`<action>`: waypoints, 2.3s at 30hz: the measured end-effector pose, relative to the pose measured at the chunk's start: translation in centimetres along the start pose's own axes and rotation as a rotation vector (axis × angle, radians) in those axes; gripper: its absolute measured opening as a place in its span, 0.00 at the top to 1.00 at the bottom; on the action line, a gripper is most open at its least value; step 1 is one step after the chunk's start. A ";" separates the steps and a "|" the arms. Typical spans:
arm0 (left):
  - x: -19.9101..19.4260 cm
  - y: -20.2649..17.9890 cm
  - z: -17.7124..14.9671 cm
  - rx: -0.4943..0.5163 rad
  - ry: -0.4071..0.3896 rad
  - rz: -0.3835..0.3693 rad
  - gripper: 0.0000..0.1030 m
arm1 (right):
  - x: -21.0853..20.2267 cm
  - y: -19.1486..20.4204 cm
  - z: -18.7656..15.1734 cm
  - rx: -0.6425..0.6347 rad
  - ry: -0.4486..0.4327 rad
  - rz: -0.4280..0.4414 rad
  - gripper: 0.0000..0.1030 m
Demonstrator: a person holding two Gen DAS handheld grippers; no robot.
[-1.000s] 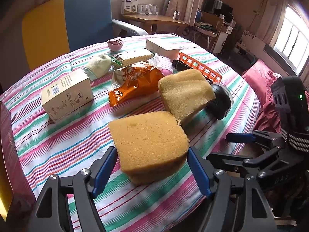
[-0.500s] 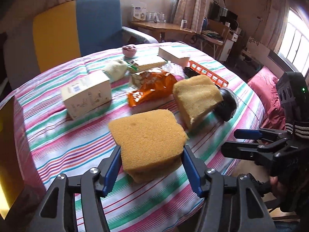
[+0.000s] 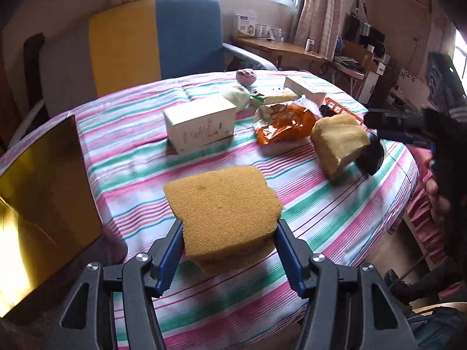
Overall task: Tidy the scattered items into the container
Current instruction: 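Carry both yellow sponges toward the gold box, lifting them off the table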
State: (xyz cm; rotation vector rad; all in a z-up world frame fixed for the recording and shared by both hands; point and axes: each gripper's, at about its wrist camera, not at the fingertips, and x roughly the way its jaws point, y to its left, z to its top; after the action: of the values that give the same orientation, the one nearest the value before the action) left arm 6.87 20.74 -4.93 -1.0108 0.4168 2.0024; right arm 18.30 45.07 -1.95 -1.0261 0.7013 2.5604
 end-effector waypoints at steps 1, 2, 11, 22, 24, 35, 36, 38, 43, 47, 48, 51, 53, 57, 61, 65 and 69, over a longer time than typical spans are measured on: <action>0.0 0.2 -0.2 -0.006 0.002 0.006 0.40 | 0.3 0.0 0.5 -0.006 -0.001 -0.007 0.00; 0.0 0.3 -0.4 -0.012 0.001 0.013 0.40 | 0.9 0.2 0.9 -0.013 0.007 -0.008 0.00; -0.7 2.2 -1.8 -0.099 -0.007 -0.019 0.40 | 4.0 4.3 1.6 -0.054 0.117 0.252 0.00; -0.3 2.5 -1.5 -0.125 -0.008 -0.027 0.38 | 0.6 3.2 -0.2 -0.062 0.085 0.173 0.00; -0.3 2.6 -1.4 -0.134 -0.007 -0.030 0.37 | 0.6 2.0 -0.3 -0.039 0.064 0.115 0.00; 0.1 2.6 -1.3 -0.150 0.000 -0.030 0.34 | 4.8 4.0 -0.4 -0.109 0.074 -0.018 0.18; 0.1 2.5 -1.2 -0.147 0.002 -0.027 0.32 | 5.2 4.0 -0.3 -0.104 0.079 -0.031 0.19; 0.2 2.3 -1.0 -0.145 0.006 -0.023 0.32 | 6.0 3.8 -0.2 -0.091 0.093 -0.051 0.27; 0.5 2.0 -0.8 -0.138 0.008 -0.015 0.30 | 6.8 3.1 -0.1 -0.050 0.106 -0.074 0.41; 0.5 2.0 -0.9 -0.137 -0.001 -0.005 0.30 | 6.6 2.6 -0.2 -0.029 0.104 -0.074 0.48; 0.5 2.0 -0.9 -0.135 -0.004 -0.002 0.31 | 6.5 2.6 -0.3 -0.029 0.100 -0.075 0.48; 0.3 1.9 -0.9 -0.130 -0.012 0.004 0.34 | 6.4 2.7 -0.4 -0.031 0.092 -0.081 0.50; 0.1 1.9 -0.9 -0.128 -0.020 0.007 0.35 | 6.1 2.8 -0.4 -0.025 0.086 -0.073 0.50; -0.7 1.5 -0.8 -0.120 -0.044 0.009 0.36 | 4.9 3.0 -0.5 -0.018 0.067 -0.046 0.50; -1.6 1.1 -0.7 -0.117 -0.069 0.014 0.36 | 3.7 3.5 -0.8 -0.022 0.055 -0.007 0.50; -3.2 1.2 -0.5 -0.128 -0.108 0.021 0.36 | 3.0 4.8 -0.9 -0.050 0.047 0.020 0.50; -4.7 2.1 -0.3 -0.160 -0.146 0.048 0.36 | 2.8 6.5 -0.8 -0.085 0.042 0.046 0.50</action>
State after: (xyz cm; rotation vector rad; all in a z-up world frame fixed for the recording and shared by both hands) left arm 6.90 16.81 -1.62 -0.9510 0.2059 2.1635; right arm 13.97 39.45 -2.33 -1.1065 0.6386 2.6353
